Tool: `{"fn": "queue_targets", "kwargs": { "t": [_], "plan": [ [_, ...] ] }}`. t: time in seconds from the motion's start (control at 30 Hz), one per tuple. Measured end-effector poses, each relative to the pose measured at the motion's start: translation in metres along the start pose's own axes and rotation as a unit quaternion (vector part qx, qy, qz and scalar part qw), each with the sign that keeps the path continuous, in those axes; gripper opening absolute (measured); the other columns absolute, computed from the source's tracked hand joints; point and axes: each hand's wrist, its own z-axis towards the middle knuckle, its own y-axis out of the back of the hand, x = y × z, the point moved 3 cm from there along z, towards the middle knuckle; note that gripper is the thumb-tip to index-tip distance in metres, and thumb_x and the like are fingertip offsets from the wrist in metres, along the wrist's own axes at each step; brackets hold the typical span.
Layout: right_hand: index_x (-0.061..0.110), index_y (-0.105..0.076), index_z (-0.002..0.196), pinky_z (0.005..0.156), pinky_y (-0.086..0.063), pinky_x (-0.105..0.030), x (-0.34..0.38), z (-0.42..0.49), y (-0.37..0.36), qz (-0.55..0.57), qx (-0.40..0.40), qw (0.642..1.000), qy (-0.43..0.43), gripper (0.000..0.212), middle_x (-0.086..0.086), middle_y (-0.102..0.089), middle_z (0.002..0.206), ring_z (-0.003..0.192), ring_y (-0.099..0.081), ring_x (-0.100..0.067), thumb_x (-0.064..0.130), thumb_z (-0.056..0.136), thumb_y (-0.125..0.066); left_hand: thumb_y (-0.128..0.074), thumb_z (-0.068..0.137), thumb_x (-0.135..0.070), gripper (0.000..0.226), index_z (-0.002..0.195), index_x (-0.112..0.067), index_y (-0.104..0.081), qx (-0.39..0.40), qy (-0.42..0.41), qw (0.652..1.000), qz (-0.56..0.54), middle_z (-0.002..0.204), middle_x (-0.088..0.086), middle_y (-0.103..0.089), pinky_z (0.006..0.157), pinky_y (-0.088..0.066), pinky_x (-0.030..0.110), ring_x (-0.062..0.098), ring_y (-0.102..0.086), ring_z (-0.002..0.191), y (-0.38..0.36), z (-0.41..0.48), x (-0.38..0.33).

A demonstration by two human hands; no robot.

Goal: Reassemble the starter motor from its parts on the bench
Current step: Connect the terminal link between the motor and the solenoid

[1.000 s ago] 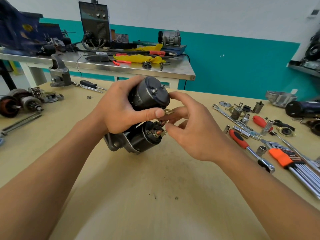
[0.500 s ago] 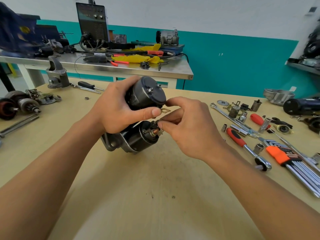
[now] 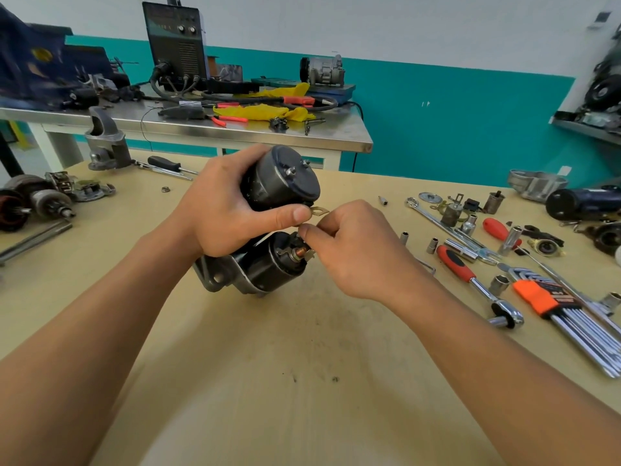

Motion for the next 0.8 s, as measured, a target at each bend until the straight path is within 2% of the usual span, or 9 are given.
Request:
{"fn": "queue_targets", "kwargs": {
  "t": [0.13,0.27,0.33,0.4,0.5,0.53,0.6,0.7,0.8],
  "plan": [
    [0.007,-0.066,0.064,0.045,-0.029,-0.024,0.002,-0.002,0.001,-0.017,0.001,1.000,0.016,0.042,-0.003,-0.048,0.055,0.052,-0.044,-0.017,0.033,0.097,-0.059,-0.072,0.070,-0.060,0.061,0.118,-0.024,-0.060,-0.001,-0.002,1.000,0.001,0.102,-0.006,-0.070,0.080,-0.052,0.024,0.013,-0.066,0.091,-0.001,0.000,0.001],
    [0.019,-0.075,0.094,0.058,-0.039,-0.016,0.001,-0.002,0.006,0.014,0.046,0.998,0.041,0.017,0.003,-0.068,0.082,0.076,-0.060,-0.015,0.019,0.097,-0.058,-0.070,0.071,-0.064,0.064,0.120,-0.024,-0.059,0.001,-0.009,1.000,0.009,0.102,-0.007,-0.070,0.080,-0.051,0.020,0.012,-0.065,0.091,-0.001,0.001,0.001],
    [0.026,-0.072,0.102,0.068,-0.043,-0.015,0.001,-0.003,0.013,0.074,0.077,0.994,0.031,0.028,0.010,-0.070,0.092,0.089,-0.063,-0.011,0.007,0.096,-0.054,-0.069,0.072,-0.069,0.067,0.119,-0.023,-0.058,0.005,-0.020,1.000,0.009,0.102,-0.009,-0.069,0.079,-0.050,0.016,0.009,-0.064,0.090,0.000,0.000,0.000],
    [0.025,-0.071,0.111,0.078,-0.050,-0.021,0.000,-0.003,0.021,0.110,0.069,0.991,0.008,0.042,0.014,-0.071,0.095,0.095,-0.064,-0.004,-0.003,0.091,-0.048,-0.070,0.071,-0.065,0.065,0.119,-0.023,-0.058,0.004,-0.021,1.000,0.012,0.101,-0.011,-0.068,0.078,-0.049,0.015,0.009,-0.064,0.089,0.000,0.001,0.000],
    [0.015,-0.063,0.128,0.099,-0.049,-0.036,-0.003,-0.001,0.024,0.076,0.024,0.997,-0.021,0.049,0.004,-0.075,0.107,0.109,-0.063,-0.014,-0.005,0.087,-0.045,-0.069,0.070,-0.063,0.065,0.120,-0.022,-0.058,0.004,-0.010,1.000,0.011,0.102,-0.008,-0.069,0.080,-0.049,0.017,0.012,-0.065,0.091,0.000,0.000,0.002],
    [0.014,-0.058,0.133,0.101,-0.048,-0.037,-0.002,-0.002,0.022,0.068,0.029,0.997,-0.024,0.052,0.002,-0.075,0.110,0.112,-0.063,-0.016,-0.006,0.087,-0.045,-0.069,0.071,-0.065,0.066,0.120,-0.023,-0.058,0.005,-0.010,1.000,0.011,0.102,-0.008,-0.069,0.080,-0.049,0.017,0.012,-0.065,0.092,0.000,0.000,0.002],
    [0.015,-0.052,0.139,0.098,-0.048,-0.034,0.000,-0.003,0.021,0.107,0.040,0.993,-0.023,0.057,0.000,-0.075,0.111,0.109,-0.065,-0.014,-0.007,0.086,-0.046,-0.069,0.071,-0.068,0.067,0.120,-0.024,-0.058,0.005,-0.015,1.000,0.011,0.102,-0.010,-0.068,0.080,-0.049,0.016,0.010,-0.064,0.091,0.000,0.000,0.001],
    [0.018,-0.052,0.138,0.089,-0.052,-0.031,-0.004,0.003,0.027,0.196,-0.004,0.979,-0.053,0.056,-0.002,-0.072,0.117,0.104,-0.067,-0.012,-0.003,0.086,-0.052,-0.069,0.072,-0.061,0.062,0.120,-0.024,-0.058,0.004,-0.015,1.000,0.014,0.101,-0.012,-0.068,0.079,-0.049,0.016,0.008,-0.064,0.090,0.000,0.000,0.001],
    [0.019,-0.044,0.145,0.078,-0.041,-0.022,-0.006,0.002,0.020,0.117,0.022,0.991,-0.058,0.060,-0.002,-0.063,0.134,0.123,-0.056,-0.019,0.006,0.089,-0.061,-0.069,0.071,-0.061,0.064,0.121,-0.023,-0.057,0.004,-0.008,1.000,0.014,0.102,-0.011,-0.067,0.080,-0.049,0.016,0.008,-0.064,0.092,0.000,0.000,0.001]
  ]
}}
